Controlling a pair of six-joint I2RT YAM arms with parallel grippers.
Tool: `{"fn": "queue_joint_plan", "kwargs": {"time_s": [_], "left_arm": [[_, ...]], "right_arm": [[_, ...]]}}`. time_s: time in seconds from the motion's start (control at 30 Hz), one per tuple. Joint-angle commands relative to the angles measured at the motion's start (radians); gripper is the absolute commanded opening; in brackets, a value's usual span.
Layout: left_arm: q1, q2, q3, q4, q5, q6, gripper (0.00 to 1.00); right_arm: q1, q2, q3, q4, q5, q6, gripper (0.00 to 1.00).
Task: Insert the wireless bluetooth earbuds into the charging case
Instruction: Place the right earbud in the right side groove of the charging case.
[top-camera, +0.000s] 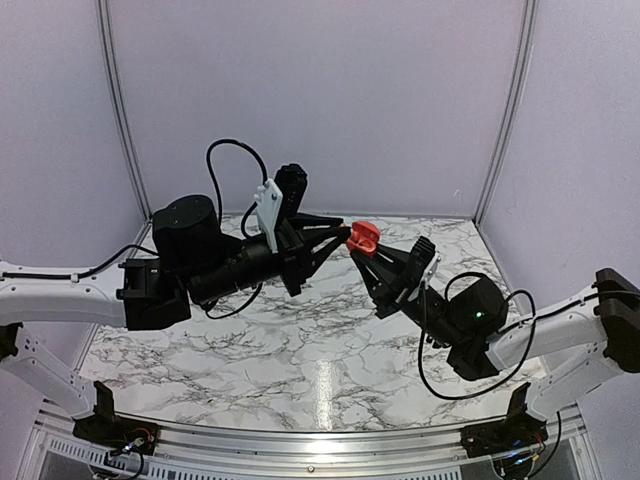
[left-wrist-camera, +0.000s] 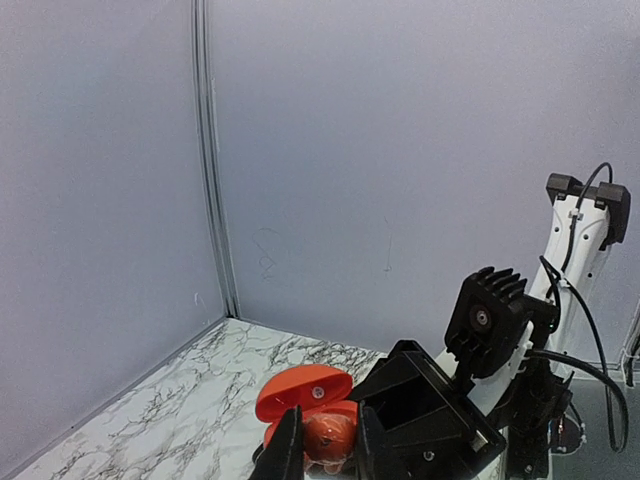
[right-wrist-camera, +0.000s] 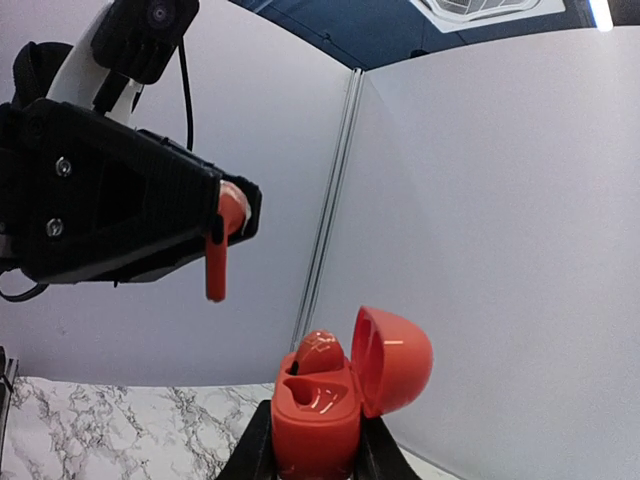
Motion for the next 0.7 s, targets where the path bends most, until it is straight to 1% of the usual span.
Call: {"fn": "queue_joint_plan", "kwargs": {"time_s": [0.0, 0.33, 0.67], "left_arm": [[-0.007, 0.025, 0.042, 0.055, -0.021, 0.018, 0.08], [-0.008, 0.052, 0.057, 0.060, -0.010, 0.025, 0.08], [-0.008, 0.065, 0.072, 0.060, -0.044, 0.050, 0.08]], "right_arm": [[0.028, -0.022, 0.063, -0.060, 0.094, 0.046, 0.00], [0.041, -0.024, 0.094, -0.118, 0.114, 0.067, 0.00], [0.054, -0.025, 0.114, -0.150, 0.115, 0.067, 0.00]]}}
